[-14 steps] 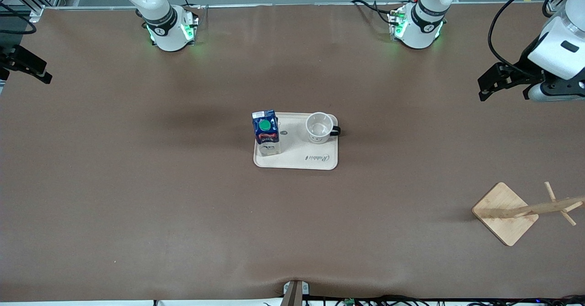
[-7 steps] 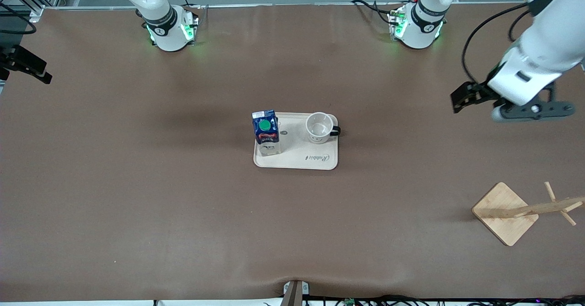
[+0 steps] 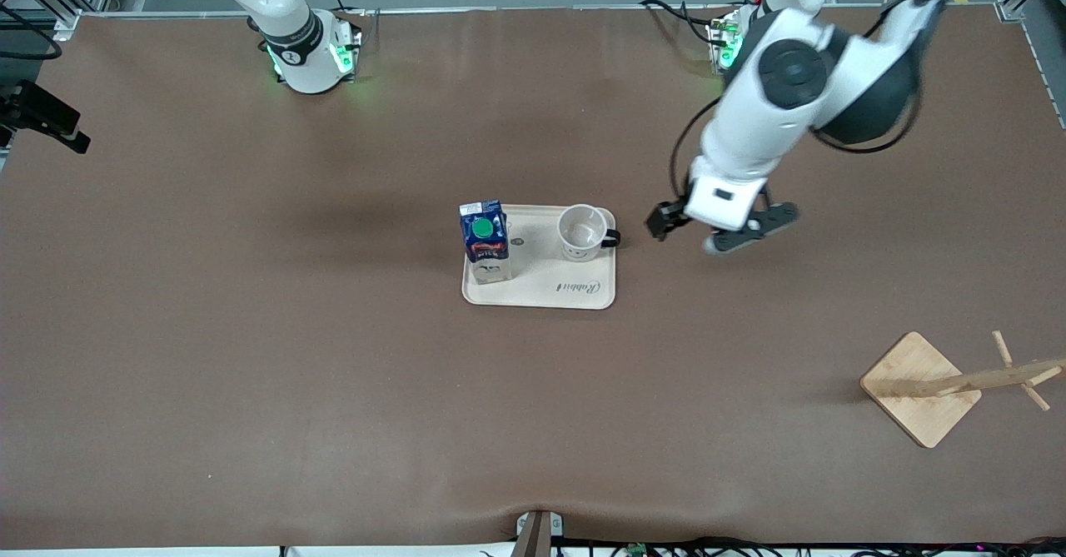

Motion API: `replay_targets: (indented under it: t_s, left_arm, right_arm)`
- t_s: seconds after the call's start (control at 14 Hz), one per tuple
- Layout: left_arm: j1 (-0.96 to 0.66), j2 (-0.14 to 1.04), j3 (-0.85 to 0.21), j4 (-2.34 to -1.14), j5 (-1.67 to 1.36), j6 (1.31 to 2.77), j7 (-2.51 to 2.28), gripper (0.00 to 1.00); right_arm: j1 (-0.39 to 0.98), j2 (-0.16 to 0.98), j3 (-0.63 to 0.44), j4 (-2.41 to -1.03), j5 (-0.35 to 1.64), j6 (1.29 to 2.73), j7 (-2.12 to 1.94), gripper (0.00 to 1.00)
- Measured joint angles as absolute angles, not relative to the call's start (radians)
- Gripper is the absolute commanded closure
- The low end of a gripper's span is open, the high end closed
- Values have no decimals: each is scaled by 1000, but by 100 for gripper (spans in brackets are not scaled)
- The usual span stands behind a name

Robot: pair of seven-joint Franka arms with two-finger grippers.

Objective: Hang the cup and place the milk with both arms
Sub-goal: 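Reach the left gripper down to the white mug's rim on the tray, then grasp the white mug rim with the left gripper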

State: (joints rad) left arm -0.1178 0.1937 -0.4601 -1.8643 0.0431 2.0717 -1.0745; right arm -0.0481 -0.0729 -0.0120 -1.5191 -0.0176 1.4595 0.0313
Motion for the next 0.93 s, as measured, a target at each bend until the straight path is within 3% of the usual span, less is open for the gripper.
replay_targets:
  t_s: [0.29, 0.79, 0.93]
  left_arm:
    - [-249, 335, -462, -1868, 145, 2126, -1414, 16]
    - [-308, 498, -463, -1868, 157, 2221, -1645, 32]
    - [-317, 526, -463, -1867, 157, 2225, -1673, 44]
  right_arm:
    - [-48, -73, -11, -1516, -18, 1460, 31, 0]
    - [34, -33, 7, -1517, -25, 1454, 32, 0]
    - [35, -4, 4, -1518, -34, 1451, 32, 0]
